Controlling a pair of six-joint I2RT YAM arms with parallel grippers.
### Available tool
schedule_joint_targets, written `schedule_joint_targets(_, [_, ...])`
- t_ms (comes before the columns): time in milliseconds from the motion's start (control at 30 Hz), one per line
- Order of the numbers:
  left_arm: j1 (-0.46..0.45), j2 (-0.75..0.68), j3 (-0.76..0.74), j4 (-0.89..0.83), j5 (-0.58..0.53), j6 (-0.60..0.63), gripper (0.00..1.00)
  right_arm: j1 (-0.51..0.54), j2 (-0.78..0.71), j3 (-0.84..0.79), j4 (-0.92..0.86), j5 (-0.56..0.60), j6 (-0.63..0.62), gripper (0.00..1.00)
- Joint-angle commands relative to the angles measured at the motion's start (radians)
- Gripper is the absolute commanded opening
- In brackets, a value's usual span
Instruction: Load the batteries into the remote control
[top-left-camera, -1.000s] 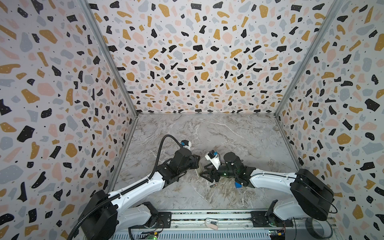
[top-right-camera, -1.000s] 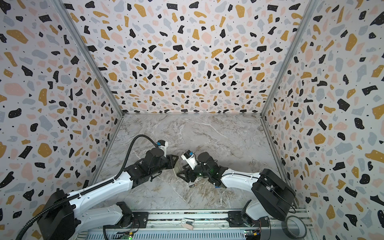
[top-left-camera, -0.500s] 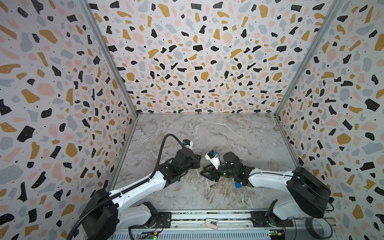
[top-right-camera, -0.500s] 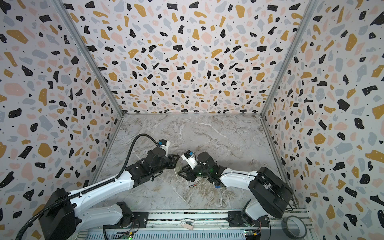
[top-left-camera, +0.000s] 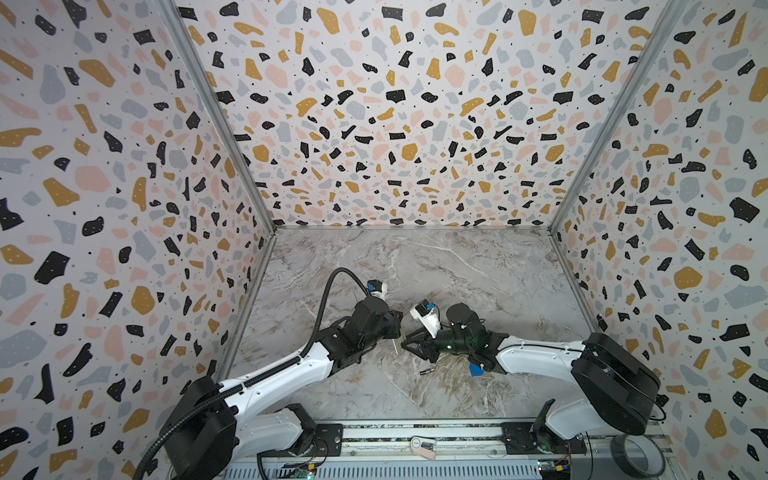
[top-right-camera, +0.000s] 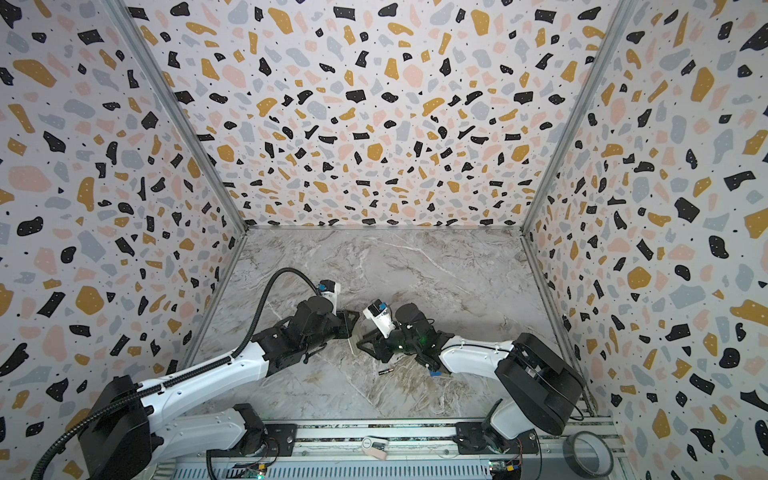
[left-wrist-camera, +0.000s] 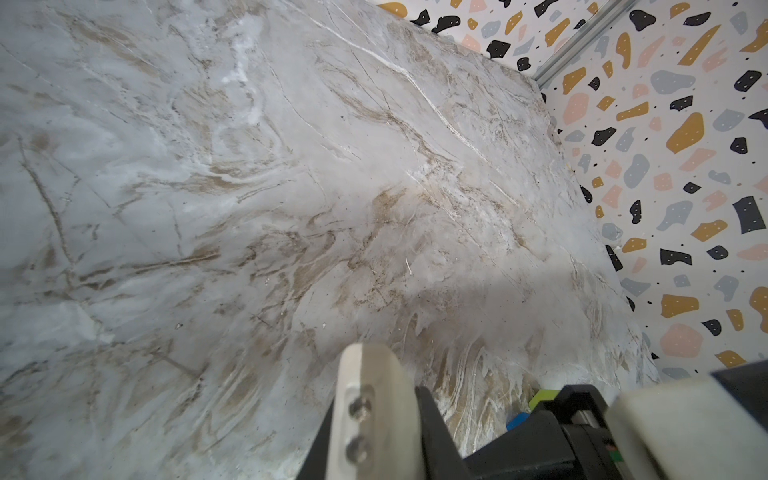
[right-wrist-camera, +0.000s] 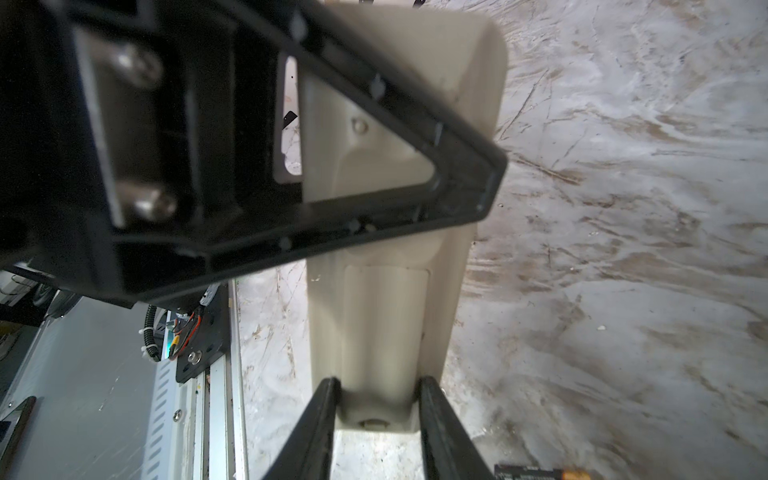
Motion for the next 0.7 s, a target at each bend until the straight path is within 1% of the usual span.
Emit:
schedule_joint_targets(0, [-0.010, -0.009, 0.041, 0.051, 0.000, -0.002, 0.00, 0.001, 0.000, 0.013, 0.031, -0.023, 0.007, 0.33])
schedule_joint_targets(667, [-0.018, 0.008, 0.046, 0.033, -0.052, 0.008, 0.00, 0.001, 0.007, 0.003, 0.055, -0.041, 0.010, 0.25])
